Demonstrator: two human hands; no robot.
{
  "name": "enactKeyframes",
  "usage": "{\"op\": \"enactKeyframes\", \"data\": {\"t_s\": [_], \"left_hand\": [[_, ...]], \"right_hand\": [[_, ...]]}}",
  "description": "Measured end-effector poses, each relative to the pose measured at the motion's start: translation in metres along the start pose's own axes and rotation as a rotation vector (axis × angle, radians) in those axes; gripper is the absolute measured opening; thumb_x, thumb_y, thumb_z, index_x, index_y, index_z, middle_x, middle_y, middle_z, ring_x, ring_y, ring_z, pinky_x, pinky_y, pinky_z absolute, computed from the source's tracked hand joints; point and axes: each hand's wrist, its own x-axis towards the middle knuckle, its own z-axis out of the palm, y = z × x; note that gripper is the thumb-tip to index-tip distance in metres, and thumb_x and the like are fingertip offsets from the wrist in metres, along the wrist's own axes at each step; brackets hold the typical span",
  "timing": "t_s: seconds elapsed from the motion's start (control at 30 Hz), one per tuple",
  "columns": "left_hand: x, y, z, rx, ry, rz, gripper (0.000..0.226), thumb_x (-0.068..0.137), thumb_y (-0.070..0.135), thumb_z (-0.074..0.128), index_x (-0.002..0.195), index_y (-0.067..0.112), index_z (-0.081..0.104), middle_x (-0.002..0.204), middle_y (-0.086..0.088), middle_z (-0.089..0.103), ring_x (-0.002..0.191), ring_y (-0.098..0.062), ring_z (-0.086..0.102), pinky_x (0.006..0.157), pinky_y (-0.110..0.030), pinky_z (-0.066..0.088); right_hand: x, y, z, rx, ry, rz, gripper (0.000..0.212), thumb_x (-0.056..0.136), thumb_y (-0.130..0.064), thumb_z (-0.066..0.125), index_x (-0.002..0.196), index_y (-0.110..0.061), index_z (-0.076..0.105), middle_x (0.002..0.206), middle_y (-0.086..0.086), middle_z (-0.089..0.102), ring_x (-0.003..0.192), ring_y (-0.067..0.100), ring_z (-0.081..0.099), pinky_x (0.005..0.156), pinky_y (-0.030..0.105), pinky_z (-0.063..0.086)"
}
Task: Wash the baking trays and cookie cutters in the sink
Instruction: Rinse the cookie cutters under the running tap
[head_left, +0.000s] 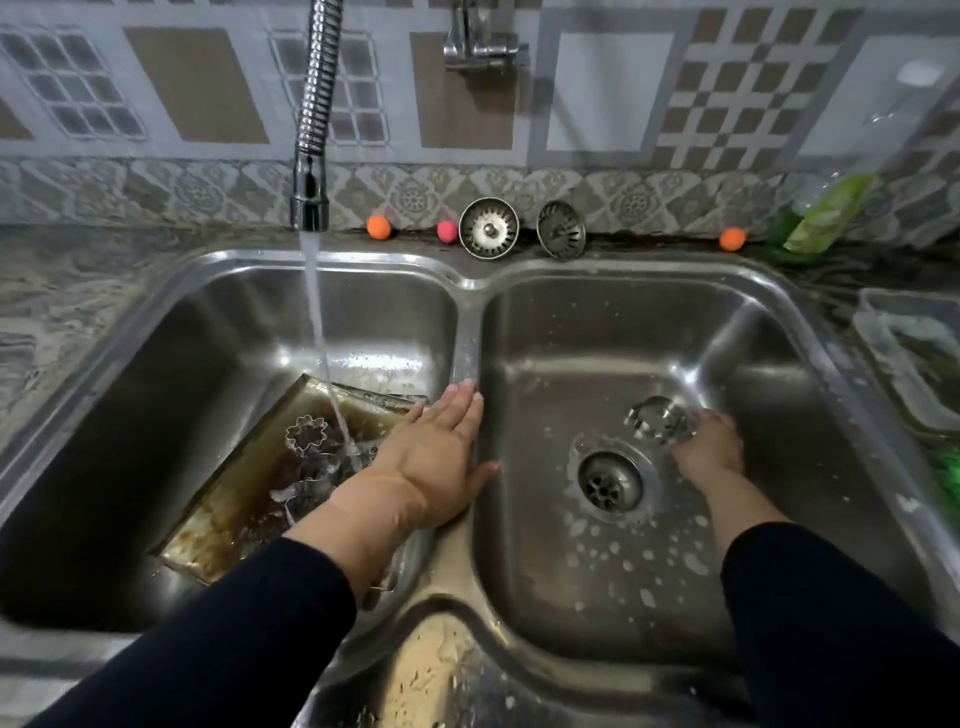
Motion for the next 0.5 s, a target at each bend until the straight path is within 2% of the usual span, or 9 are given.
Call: {"op": "enactKeyframes", "data": {"t_s": [0.07, 0.13, 0.23, 0.33, 0.43, 0.5], "left_hand": [[0.001, -0.001, 0.000, -0.001, -0.006, 0.010, 0.077, 0.097, 0.053, 0.030, 0.152, 0.015, -0.007, 0.159, 0.000, -0.015, 0.147, -0.012, -0.011, 0.120, -0.034, -0.001], [0.001, -0.002, -0.001, 0.006, -0.016, 0.021, 0.076, 0.097, 0.053, 0.029, 0.152, 0.014, -0.008, 0.159, -0.001, -0.015, 0.147, -0.013, -0.011, 0.119, -0.035, -0.001], [0.001, -0.002, -0.005, 0.013, -0.019, 0.042, 0.077, 0.097, 0.054, 0.029, 0.152, 0.014, -0.007, 0.159, -0.001, -0.015, 0.147, -0.014, -0.009, 0.120, -0.036, 0.001], [-0.001, -0.005, -0.008, 0.002, -0.011, 0.073, 0.079, 0.096, 0.056, 0.032, 0.153, 0.014, -0.003, 0.160, 0.000, -0.010, 0.148, -0.014, -0.005, 0.121, -0.037, 0.003], [-0.007, -0.016, -0.009, -0.037, 0.127, 0.148, 0.072, 0.093, 0.052, 0.040, 0.151, 0.016, 0.018, 0.160, 0.001, 0.013, 0.145, -0.018, 0.017, 0.119, -0.036, 0.017], [-0.014, -0.032, -0.007, -0.107, 0.208, 0.176, 0.051, 0.093, 0.039, 0.045, 0.140, 0.021, 0.040, 0.147, 0.002, 0.039, 0.133, -0.020, 0.038, 0.110, -0.037, 0.032]], "right_hand": [[-0.007, -0.006, -0.008, -0.058, -0.016, -0.011, 0.062, 0.079, -0.021, 0.074, 0.135, -0.021, 0.049, 0.139, 0.009, 0.042, 0.124, 0.036, 0.043, 0.101, 0.044, 0.042], [-0.017, -0.013, -0.015, -0.074, -0.032, -0.067, 0.060, 0.076, -0.026, 0.076, 0.131, -0.025, 0.052, 0.135, 0.008, 0.048, 0.120, 0.034, 0.046, 0.099, 0.045, 0.044], [-0.035, -0.028, -0.020, -0.048, -0.080, -0.159, 0.055, 0.074, -0.028, 0.078, 0.125, -0.027, 0.058, 0.129, 0.003, 0.058, 0.114, 0.026, 0.055, 0.097, 0.037, 0.046], [-0.071, -0.064, -0.030, -0.091, -0.174, -0.293, 0.055, 0.080, -0.026, 0.075, 0.131, -0.024, 0.055, 0.131, 0.003, 0.059, 0.118, 0.021, 0.056, 0.098, 0.028, 0.042], [-0.114, -0.113, -0.035, -0.154, -0.280, -0.462, 0.051, 0.086, -0.029, 0.068, 0.134, -0.021, 0.053, 0.135, 0.004, 0.056, 0.123, 0.018, 0.053, 0.103, 0.029, 0.041], [-0.146, -0.145, -0.031, -0.218, -0.257, -0.590, 0.048, 0.088, -0.034, 0.064, 0.133, -0.024, 0.053, 0.135, 0.001, 0.055, 0.124, 0.018, 0.051, 0.103, 0.031, 0.040]]}}
